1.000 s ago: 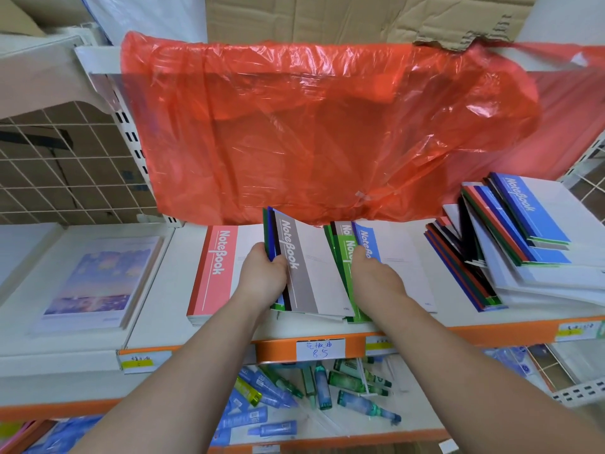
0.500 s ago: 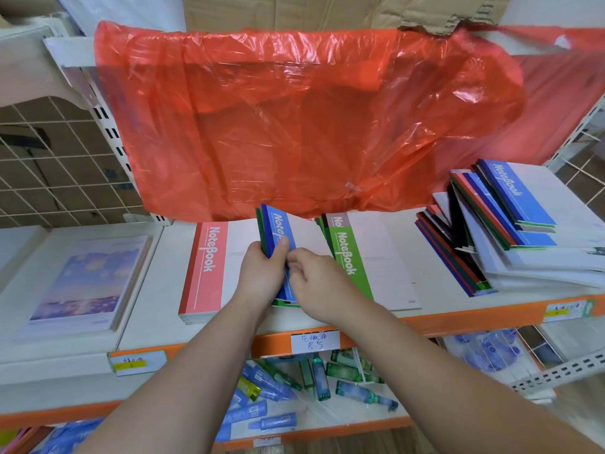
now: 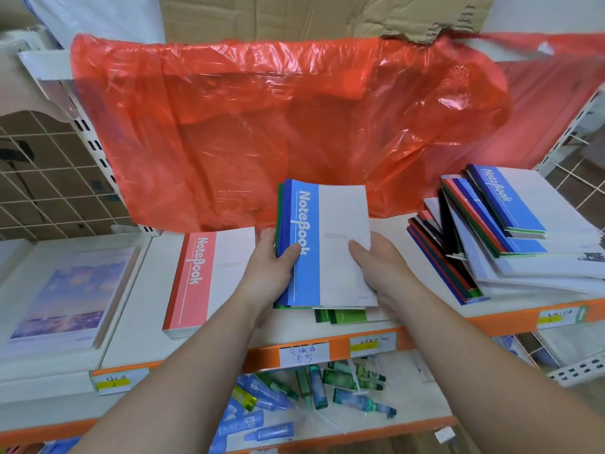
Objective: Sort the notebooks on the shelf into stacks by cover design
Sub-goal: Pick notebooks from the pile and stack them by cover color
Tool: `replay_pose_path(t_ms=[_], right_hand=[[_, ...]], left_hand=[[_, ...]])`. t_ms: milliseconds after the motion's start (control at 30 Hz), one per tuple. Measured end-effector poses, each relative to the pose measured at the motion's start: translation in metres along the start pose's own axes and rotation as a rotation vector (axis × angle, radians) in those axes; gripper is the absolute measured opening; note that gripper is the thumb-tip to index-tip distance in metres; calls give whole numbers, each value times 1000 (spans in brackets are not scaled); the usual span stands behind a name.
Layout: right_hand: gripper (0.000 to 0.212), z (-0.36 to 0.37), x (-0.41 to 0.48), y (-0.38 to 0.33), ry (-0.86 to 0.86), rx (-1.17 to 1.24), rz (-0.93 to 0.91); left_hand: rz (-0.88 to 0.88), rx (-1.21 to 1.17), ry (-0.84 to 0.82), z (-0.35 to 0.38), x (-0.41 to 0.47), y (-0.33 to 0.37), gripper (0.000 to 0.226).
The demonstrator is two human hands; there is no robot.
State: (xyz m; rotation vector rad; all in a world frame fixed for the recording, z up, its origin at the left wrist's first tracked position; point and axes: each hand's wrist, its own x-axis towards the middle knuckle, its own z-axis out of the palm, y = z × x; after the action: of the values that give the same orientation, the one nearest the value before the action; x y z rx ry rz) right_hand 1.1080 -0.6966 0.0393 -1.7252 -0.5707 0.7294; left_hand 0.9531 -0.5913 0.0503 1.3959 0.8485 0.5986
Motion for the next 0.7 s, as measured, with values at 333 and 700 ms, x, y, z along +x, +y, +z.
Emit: replay_pose_path(t_ms=[333,700], right_hand=[[20,-25,2,6,82,-30,-210],[22,-29,13,18,55,-86,-157]], left_hand=[[173,114,26,45,17,-10,20],[157,207,45,52,22,-15,25]])
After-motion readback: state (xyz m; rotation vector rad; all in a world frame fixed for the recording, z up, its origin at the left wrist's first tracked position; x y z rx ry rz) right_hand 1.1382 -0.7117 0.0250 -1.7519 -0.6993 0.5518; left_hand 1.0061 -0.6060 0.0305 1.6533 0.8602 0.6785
